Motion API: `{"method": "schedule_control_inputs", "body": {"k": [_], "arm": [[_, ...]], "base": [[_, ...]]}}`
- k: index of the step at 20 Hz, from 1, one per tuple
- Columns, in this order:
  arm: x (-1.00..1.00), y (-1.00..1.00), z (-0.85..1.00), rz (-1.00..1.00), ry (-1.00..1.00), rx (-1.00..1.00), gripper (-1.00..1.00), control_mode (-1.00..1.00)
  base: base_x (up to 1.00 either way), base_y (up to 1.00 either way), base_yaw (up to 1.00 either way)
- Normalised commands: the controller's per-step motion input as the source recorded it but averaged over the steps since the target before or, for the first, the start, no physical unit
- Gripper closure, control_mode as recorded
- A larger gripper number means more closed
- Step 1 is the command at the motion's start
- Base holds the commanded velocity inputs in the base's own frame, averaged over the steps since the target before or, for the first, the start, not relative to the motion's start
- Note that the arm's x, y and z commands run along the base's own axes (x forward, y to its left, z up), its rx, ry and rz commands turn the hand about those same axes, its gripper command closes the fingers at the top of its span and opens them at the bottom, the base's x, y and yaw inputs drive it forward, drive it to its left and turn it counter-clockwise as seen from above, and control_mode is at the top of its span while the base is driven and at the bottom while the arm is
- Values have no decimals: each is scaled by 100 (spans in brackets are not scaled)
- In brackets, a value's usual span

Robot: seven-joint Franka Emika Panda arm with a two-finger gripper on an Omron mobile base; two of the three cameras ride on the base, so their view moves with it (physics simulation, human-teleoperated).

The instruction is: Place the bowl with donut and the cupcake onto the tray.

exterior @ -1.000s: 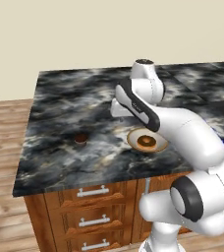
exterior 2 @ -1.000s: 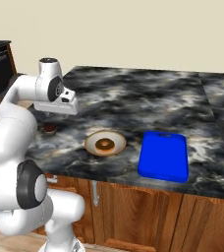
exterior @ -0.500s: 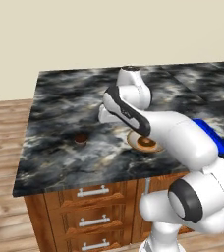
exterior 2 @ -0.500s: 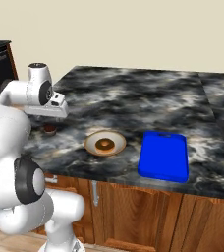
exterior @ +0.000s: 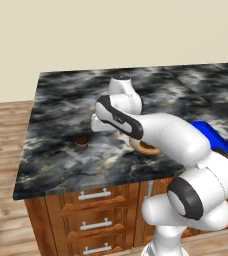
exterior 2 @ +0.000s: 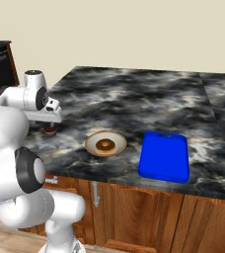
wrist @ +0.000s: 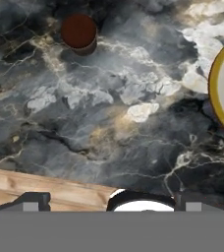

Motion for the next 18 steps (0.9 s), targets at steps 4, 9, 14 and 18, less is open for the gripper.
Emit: {"method": "schedule_control_inputs", "body": {"k": [4,9,14,18], "arm": [[14,31,-24,2,4,0,-100,-100],[18,30,-21,1,3,0,-100,-100],[31,22,-23,0,3,0,-100,-100],[41,21,-26,0,5,0,-100,-100]], "base": [[0,0,0],[0,0,0],[0,0,0],[0,0,0]]}}
